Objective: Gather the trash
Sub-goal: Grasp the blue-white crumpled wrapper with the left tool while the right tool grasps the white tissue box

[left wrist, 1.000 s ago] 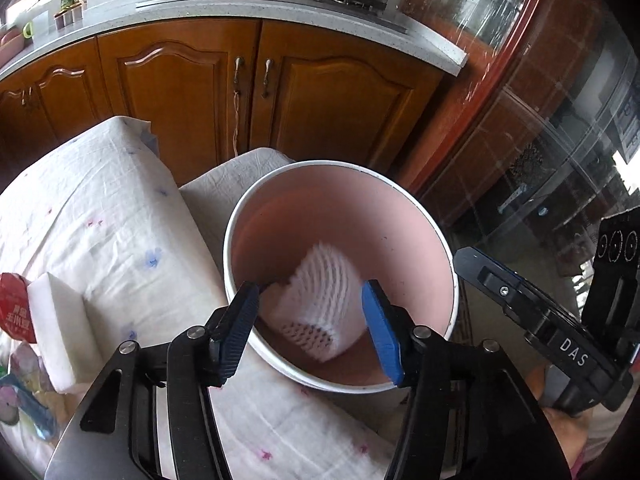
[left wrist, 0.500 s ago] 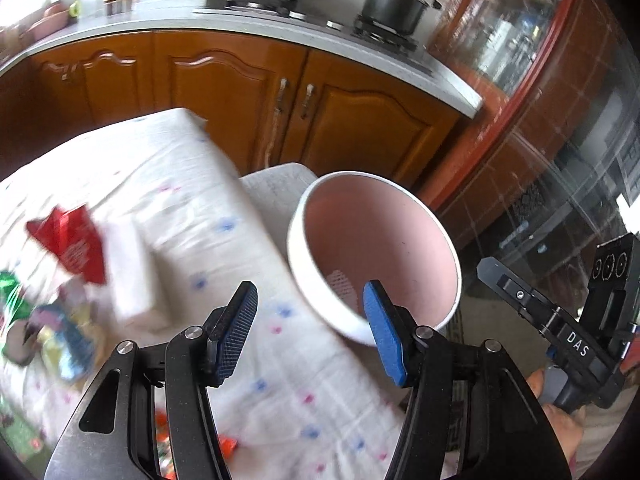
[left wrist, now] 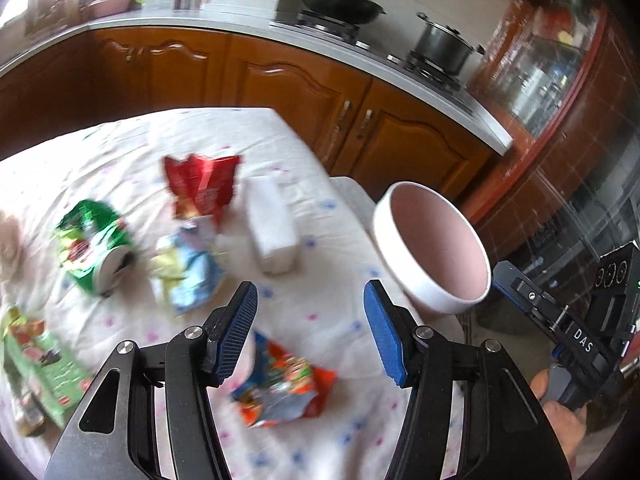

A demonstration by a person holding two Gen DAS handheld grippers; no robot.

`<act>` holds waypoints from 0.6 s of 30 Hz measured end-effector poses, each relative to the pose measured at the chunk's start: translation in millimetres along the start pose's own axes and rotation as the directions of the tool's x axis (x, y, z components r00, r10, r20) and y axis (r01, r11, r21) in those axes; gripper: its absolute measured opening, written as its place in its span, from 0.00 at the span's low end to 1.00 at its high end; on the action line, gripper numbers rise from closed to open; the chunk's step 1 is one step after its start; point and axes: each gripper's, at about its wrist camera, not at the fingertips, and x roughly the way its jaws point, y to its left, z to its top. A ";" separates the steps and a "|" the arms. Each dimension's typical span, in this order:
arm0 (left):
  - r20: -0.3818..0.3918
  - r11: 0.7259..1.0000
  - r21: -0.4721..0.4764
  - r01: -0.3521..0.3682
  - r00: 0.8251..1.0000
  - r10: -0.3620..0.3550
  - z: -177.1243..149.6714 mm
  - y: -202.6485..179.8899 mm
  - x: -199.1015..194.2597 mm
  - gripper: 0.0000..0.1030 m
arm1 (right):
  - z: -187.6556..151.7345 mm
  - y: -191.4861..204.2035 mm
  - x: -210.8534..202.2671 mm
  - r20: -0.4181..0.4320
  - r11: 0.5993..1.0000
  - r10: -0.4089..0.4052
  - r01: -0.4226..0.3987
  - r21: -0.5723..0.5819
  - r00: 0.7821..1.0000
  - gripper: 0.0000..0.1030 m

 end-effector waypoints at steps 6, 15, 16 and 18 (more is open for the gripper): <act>0.021 0.999 -0.042 -0.029 0.999 0.030 -8.9 27.0 -16.6 0.54 | -8.3 21.2 7.4 -0.023 0.999 0.021 -0.022 -0.031 1.000 0.54; 0.057 0.993 -0.086 -0.080 0.995 0.085 -23.5 60.5 -30.2 0.63 | -20.7 64.1 26.2 -0.044 0.991 0.030 -0.035 -0.132 0.999 0.67; 0.055 0.993 -0.088 -0.081 0.995 0.086 -23.7 62.2 -29.8 0.63 | -21.7 69.1 29.1 -0.045 0.989 0.032 -0.038 -0.146 0.998 0.67; 0.051 0.992 -0.093 -0.085 0.995 0.090 -25.1 66.8 -27.6 0.64 | -24.2 79.1 35.6 -0.052 0.984 0.037 -0.045 -0.175 0.998 0.68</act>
